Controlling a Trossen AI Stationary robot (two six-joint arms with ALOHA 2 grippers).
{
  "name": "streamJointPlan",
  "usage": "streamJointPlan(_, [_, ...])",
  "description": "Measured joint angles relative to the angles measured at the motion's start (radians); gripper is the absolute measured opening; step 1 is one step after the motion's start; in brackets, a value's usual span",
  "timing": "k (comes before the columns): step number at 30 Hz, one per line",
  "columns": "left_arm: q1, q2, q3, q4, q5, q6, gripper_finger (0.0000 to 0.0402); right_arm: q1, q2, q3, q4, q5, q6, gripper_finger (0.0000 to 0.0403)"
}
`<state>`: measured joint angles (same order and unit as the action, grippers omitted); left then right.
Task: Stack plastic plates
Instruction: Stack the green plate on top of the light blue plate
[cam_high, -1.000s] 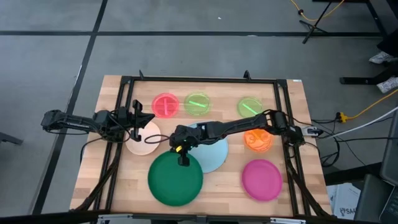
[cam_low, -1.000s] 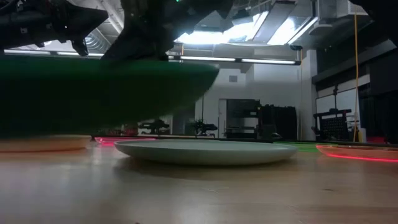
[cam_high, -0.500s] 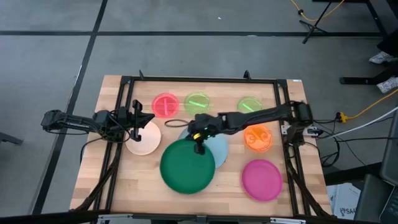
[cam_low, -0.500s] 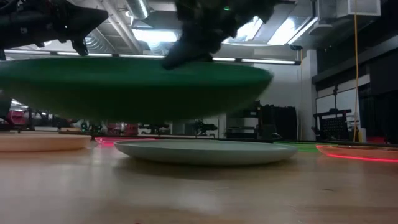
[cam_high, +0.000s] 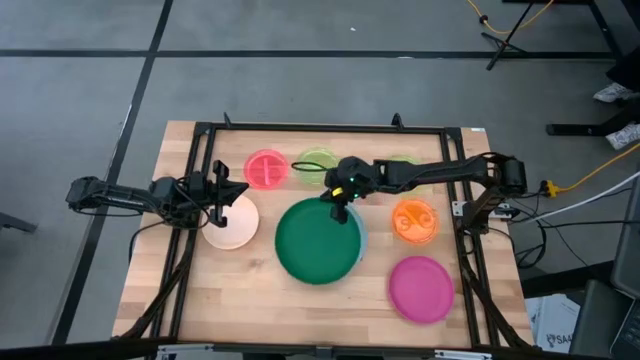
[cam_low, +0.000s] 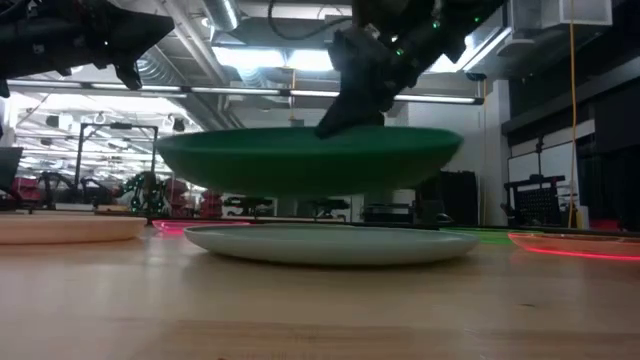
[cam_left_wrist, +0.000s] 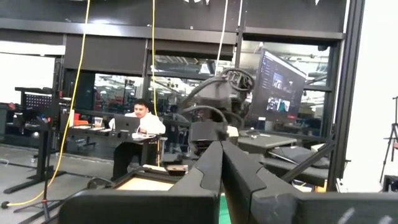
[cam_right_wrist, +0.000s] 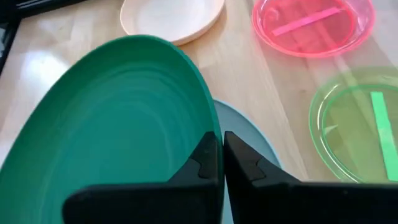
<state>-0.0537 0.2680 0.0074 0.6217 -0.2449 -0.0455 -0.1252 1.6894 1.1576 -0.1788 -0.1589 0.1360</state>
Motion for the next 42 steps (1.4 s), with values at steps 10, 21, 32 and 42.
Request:
streamJointPlan(10, [0.000,0.000,0.000,0.001,-0.001,0.000,0.0002,-0.075,0.001,-0.108,0.084,-0.042,-0.012,0.0000])
streamJointPlan(21, [0.000,0.000,0.000,0.001,-0.005,0.000,0.0002,-0.077,0.013,-0.191,0.103,-0.011,-0.010,0.0000])
streamJointPlan(32, [0.000,0.000,0.000,0.002,-0.005,0.000,0.0002,-0.078,0.045,-0.196,0.140,0.062,-0.011,0.0022])
streamJointPlan(42, [0.000,0.000,0.000,0.009,-0.002,0.000,0.0002,-0.078,0.067,-0.196,0.145,0.018,-0.019,0.0092])
